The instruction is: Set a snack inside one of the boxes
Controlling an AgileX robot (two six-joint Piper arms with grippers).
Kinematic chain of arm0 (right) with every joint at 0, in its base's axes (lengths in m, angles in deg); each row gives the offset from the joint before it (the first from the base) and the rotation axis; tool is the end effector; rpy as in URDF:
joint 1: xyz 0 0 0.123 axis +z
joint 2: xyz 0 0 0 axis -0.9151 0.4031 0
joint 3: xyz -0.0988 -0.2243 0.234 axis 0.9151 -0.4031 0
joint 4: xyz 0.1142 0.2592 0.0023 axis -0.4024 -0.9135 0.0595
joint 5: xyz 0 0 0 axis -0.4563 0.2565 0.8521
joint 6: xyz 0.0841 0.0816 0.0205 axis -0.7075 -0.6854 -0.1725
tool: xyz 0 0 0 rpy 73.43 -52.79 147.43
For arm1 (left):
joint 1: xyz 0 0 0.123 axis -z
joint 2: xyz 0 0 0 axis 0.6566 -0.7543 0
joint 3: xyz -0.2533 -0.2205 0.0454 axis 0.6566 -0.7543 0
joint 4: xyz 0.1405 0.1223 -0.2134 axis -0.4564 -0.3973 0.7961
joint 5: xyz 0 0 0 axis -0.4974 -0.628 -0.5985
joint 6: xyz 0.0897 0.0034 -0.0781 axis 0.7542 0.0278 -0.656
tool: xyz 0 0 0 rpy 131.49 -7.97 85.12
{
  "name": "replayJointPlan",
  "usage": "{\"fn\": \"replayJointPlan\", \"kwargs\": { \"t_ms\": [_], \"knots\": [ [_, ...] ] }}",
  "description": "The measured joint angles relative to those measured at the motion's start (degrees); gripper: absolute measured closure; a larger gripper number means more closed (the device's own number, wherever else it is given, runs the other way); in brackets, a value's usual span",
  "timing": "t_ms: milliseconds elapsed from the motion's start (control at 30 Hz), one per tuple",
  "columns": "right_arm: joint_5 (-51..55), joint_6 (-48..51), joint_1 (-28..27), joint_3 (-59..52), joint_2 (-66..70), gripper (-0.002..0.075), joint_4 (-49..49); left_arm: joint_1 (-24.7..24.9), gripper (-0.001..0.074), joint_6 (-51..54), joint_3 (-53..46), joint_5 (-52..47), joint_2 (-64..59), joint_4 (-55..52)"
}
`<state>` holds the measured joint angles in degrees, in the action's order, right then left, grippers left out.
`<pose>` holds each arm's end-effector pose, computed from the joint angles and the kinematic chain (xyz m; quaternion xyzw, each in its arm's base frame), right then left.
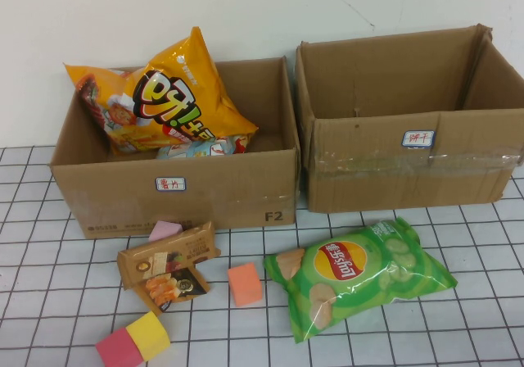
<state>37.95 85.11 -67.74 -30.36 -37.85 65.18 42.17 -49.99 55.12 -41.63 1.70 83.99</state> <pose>0.0611 -0.0045 0.1799 -0.0313 0.7542 -0.0605 0.6531 0.0610 -0.0024 0.1790 -0.0175 0.7597 -0.0342 0.6491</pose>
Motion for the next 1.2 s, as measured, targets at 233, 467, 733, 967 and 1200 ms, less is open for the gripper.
{"fn": "replayJointPlan", "kwargs": {
  "t_ms": [233,467,733,967,1200],
  "knots": [
    [-28.11,-0.29,0.0,0.0,0.0,0.0727,0.22,0.0,0.0736,0.12,0.0,22.65,0.0,0.0],
    [-52.8,-3.36,0.0,0.0,-0.14,0.0727,0.22,0.0,0.0736,-1.65,0.0,39.56,0.0,0.0],
    [-50.22,-3.73,0.0,0.57,-0.14,0.0727,-0.53,0.0,0.0736,-3.32,0.0,44.21,0.0,0.21],
    [-19.64,-1.96,0.0,15.27,0.02,0.0727,3.02,0.0,0.0736,-7.55,14.1,18.32,-0.12,0.81],
    [-6.43,-1.47,0.0,20.81,11.26,0.0727,4.98,0.0,0.0736,-4.42,30.8,-15.62,-13.17,0.57]
  ]
}}
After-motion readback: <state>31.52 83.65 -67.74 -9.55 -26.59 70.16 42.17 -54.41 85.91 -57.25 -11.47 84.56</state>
